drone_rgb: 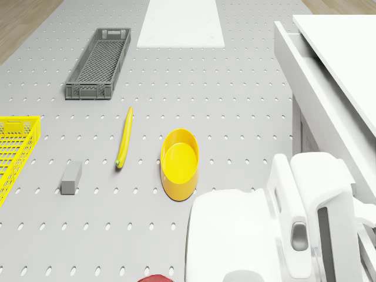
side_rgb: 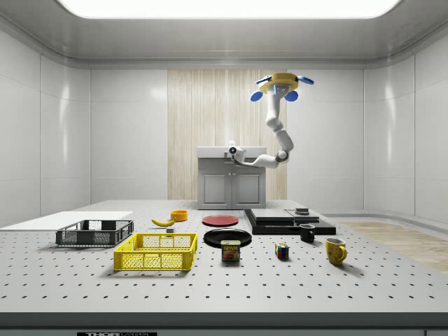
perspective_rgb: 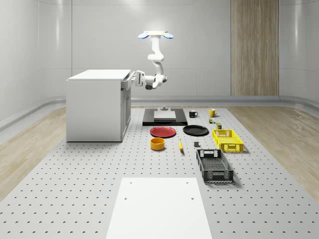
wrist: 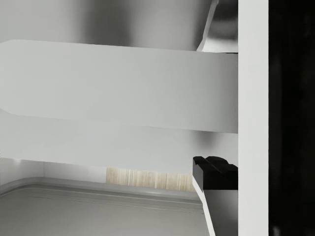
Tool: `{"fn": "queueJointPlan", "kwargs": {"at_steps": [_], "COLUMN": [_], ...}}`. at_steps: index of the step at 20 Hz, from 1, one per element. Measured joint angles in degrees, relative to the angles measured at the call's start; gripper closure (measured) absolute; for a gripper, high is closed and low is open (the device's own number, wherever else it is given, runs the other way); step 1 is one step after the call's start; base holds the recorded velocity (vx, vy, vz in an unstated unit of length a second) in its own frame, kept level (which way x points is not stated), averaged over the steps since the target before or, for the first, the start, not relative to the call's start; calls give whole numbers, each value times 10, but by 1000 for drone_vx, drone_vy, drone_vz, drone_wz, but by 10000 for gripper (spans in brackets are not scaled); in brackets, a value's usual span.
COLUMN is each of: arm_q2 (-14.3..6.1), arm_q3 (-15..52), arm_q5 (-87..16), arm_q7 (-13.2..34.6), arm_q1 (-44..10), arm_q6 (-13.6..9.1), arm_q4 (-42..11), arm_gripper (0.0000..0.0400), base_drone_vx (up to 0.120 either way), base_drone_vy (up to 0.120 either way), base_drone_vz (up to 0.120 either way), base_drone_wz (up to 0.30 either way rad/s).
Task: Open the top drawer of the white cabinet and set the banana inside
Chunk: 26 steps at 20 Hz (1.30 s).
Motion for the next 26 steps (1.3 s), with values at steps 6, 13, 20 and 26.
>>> {"fn": "queueJointPlan", "kwargs": {"at_steps": [6,13,20,26], "arm_q2": [-21,-41,-51,-53], "arm_q3": [-15,-47,-74,-82], "arm_q5": [2,-28,-51,-58], "arm_q7": [23,41,46,47], "arm_q1": [-15,-35,-46,-47], "arm_q6": [-20,-56,-82,-88], "arm_q4": [-14,-25,-28,-28], "arm_gripper": [271,279,89,20], "base_drone_vx": [0,0,0,0], "base_drone_vy": [0,0,-11,-67], "base_drone_vz": [0,0,0,0], "base_drone_wz": [0,0,0,0]}}
